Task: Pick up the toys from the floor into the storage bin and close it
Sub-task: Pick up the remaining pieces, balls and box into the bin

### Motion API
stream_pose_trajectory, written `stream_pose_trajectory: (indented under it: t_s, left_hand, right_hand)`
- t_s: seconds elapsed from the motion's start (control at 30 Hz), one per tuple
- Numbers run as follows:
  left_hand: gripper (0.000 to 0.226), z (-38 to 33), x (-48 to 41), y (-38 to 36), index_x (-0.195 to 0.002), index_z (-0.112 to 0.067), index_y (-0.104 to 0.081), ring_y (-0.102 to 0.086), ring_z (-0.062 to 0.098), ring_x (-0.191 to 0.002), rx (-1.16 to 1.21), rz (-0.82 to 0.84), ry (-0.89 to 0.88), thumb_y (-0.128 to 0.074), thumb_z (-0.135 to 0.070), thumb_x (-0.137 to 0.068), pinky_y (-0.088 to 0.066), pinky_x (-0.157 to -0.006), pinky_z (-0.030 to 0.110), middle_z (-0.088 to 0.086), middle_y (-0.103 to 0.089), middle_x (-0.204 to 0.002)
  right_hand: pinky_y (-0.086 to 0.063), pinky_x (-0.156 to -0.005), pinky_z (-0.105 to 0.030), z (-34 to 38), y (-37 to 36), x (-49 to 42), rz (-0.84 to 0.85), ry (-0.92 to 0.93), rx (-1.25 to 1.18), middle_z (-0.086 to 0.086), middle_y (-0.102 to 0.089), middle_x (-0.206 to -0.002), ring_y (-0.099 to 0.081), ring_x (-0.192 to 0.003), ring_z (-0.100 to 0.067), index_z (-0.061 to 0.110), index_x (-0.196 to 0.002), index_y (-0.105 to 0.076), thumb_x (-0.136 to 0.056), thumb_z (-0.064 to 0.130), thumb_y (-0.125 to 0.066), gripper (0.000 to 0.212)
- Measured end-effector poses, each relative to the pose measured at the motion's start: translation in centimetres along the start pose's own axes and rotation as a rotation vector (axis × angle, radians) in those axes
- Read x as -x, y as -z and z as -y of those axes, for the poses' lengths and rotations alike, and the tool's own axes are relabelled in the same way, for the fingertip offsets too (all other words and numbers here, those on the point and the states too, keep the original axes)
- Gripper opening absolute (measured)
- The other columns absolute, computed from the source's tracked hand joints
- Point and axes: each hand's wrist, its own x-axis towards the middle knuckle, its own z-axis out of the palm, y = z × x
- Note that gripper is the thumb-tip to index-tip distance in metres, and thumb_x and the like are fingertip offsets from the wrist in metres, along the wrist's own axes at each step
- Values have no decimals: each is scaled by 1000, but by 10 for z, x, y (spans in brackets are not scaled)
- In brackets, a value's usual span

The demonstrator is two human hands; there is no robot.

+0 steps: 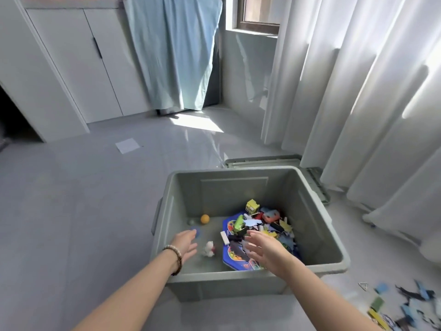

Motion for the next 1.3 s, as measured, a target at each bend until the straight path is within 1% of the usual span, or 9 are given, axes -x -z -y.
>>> stream_pose_trajectory:
  t_s: [0.07,0.13,0.2,0.37,0.5,0.7,0.97,1.13,1.3]
  left_hand:
    - [28,-1,2,-5,-125,-11,-50,-44,29,-128,-91,4,-3,-42,-17,-98,-35,-105,39,7,-46,-138]
    - [28,-4,6,-16,-125,-13,-50,-53,23,-107,-144,9,-37,-42,-16,-98,-38,-97,36,3,-58,-111]
    - [25,-9,15,-32,-121,-16,-51,-54,16,-85,-222,7,-88,-43,-16,-97,-39,-88,31,-2,-56,-88]
    - [34,-19,42,-86,-127,-11,-53,-54,20,-116,-608,35,-355,-48,-21,-95,-42,-102,31,5,-57,-127]
    - [35,-17,69,-158,-128,-11,-50,-53,19,-117,-799,177,-515,-48,-23,-95,-39,-97,25,4,-56,-127]
    - [34,19,97,-284,-125,-10,-52,-57,22,-110,-992,406,-701,-51,-25,-93,-44,-98,33,6,-60,-122]
    - [46,135,91,-400,-133,-14,-45,-51,20,-119,-1345,621,-674,-50,-37,-93,-39,-101,32,2,-50,-135]
    - [50,214,68,-430,-134,-14,-43,-51,21,-120,-1506,703,-614,-53,-38,-91,-41,-100,32,3,-48,-137]
    - [51,280,52,-447,-134,-16,-43,-52,20,-119,-1608,767,-559,-55,-40,-90,-42,-101,33,3,-49,-136]
  right_hand:
    - [-51,-86,-32,2,12,2,-17,18,63,-7,-58,-117,-58,-106,-23,12,-125,-52,-96,15,-48,29]
    - [-49,-92,-35,6,24,8,-40,36,95,-6,-59,-116,-57,-109,-23,13,-124,-55,-95,15,-51,29]
    - [-49,-91,-35,12,38,17,-66,58,96,-8,-59,-121,-56,-111,-23,14,-119,-56,-94,15,-53,26]
    - [-45,-98,-37,30,97,51,-155,155,131,-6,-59,-118,-55,-111,-23,16,-120,-54,-94,18,-54,26]
    - [-46,-97,-37,36,174,88,-271,214,88,-6,-58,-118,-56,-106,-22,15,-116,-55,-95,19,-52,22]
    - [-45,-97,-37,4,309,152,-510,190,69,-8,-55,-126,-54,-117,-27,13,-122,-54,-96,20,-51,27]
    - [-43,-98,-38,-108,437,185,-602,-56,213,-5,-52,-130,-49,-121,-22,15,-128,-52,-90,32,-61,43]
    - [-41,-88,-34,-180,479,179,-570,-199,237,-7,-47,-135,-48,-118,-22,19,-126,-52,-83,34,-69,49]
    - [-44,-96,-33,-250,499,175,-630,-204,239,-5,-49,-131,-49,-116,-17,22,-119,-58,-76,29,-76,48]
